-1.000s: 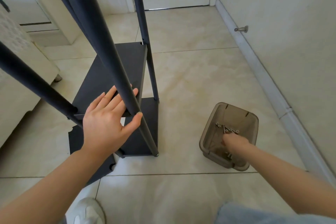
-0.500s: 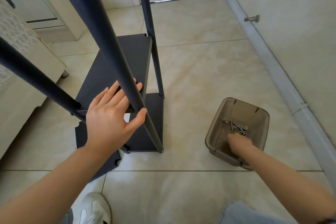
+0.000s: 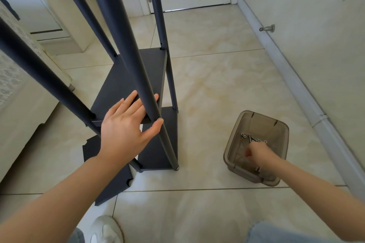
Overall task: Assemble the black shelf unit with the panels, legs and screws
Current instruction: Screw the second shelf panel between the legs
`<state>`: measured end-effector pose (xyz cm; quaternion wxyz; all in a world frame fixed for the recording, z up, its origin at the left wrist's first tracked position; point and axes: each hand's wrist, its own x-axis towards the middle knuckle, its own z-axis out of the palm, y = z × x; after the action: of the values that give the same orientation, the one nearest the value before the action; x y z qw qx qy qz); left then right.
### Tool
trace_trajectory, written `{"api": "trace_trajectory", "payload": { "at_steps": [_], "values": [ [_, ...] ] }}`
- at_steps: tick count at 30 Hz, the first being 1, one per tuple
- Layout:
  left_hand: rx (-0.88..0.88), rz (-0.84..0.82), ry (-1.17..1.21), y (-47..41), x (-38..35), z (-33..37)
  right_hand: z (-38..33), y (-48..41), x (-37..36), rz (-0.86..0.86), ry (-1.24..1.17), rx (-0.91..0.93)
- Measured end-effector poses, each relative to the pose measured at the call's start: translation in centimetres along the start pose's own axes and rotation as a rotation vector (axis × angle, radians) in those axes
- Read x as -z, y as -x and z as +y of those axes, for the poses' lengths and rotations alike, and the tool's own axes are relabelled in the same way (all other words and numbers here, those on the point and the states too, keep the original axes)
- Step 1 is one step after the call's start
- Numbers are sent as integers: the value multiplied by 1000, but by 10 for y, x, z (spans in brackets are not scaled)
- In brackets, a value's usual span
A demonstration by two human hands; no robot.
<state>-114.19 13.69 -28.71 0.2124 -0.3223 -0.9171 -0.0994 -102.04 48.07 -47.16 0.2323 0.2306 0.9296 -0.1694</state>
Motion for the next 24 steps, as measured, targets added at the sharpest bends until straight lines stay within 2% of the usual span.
{"api": "trace_trajectory", "payload": {
  "at_steps": [11, 18, 24],
  "values": [
    [-12, -203, -21, -4, 5, -6, -80, 65, 65, 216, -431, 153],
    [10, -257, 23, -4, 12, -5, -150, 84, 84, 63, -764, 258],
    [60, -286, 129, -6, 20, -2, -195, 90, 90, 31, -1076, 212]
  ]
}}
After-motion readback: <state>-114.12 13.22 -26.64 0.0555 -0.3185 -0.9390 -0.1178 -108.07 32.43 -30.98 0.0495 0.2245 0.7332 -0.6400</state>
